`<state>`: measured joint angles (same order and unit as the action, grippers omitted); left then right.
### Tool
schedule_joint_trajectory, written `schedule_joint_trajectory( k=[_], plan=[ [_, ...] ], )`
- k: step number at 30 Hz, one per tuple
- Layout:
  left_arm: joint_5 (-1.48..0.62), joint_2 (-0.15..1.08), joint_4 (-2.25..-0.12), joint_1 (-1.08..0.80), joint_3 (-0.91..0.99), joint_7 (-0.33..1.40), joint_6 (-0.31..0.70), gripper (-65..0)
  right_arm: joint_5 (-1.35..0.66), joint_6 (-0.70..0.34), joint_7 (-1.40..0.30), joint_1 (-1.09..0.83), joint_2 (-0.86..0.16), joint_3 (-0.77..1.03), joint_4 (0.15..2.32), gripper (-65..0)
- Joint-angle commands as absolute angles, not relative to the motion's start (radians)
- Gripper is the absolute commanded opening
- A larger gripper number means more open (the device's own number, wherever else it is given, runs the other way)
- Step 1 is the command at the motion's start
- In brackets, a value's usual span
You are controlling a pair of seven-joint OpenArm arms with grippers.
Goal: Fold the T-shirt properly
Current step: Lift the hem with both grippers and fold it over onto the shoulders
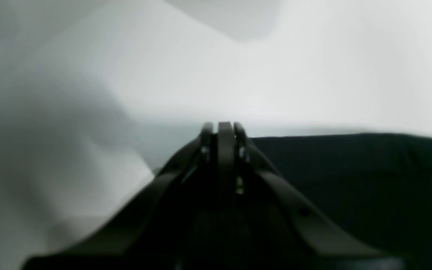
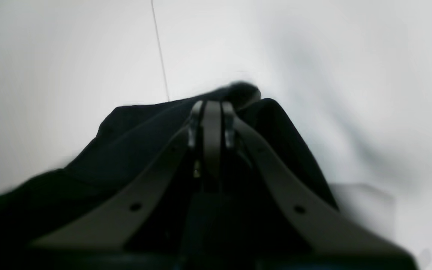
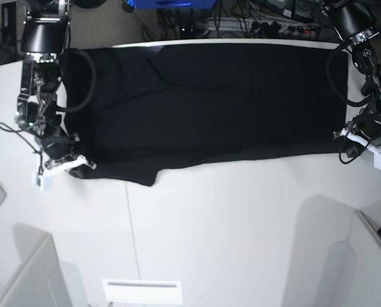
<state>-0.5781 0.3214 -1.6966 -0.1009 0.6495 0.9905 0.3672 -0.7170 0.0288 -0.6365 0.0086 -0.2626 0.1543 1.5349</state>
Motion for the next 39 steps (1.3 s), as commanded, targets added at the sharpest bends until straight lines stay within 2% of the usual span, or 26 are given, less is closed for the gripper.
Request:
schedule_joint_trajectory(
  k=[1,5,12,24,31,39],
  plan=[
    [-0.591,0.344,-1.722,-0.097,0.659,0.972,0.371,-65.0,-0.725,0.025,-0.627,0.015,-0.272,0.16,1.567,-65.0],
    [-0.608,0.344,-1.732,-0.113,0.659,0.972,0.371,-65.0,-0.727,0.025,-0.634,-0.028,-0.272,0.16,1.609,-65.0],
    [-0.76,0.372,-1.73,-0.183,0.688,0.974,0.366,-65.0,-0.727,0.025,-0.636,-0.12,-0.262,0.193,1.721,-65.0],
    [-0.768,0.384,-1.801,-0.252,0.691,0.972,0.371,-65.0,-0.727,0.025,-0.733,-0.2,-0.222,0.309,1.86,-65.0],
    [-0.769,0.38,-1.81,-0.259,0.691,0.975,0.371,-65.0,-0.727,0.022,-0.871,-0.222,-0.165,0.424,1.946,-65.0],
    [-0.769,0.38,-1.856,-0.274,0.691,1.029,0.372,-65.0,-0.737,0.022,-0.917,-0.269,-0.157,0.45,1.982,-65.0]
  ],
)
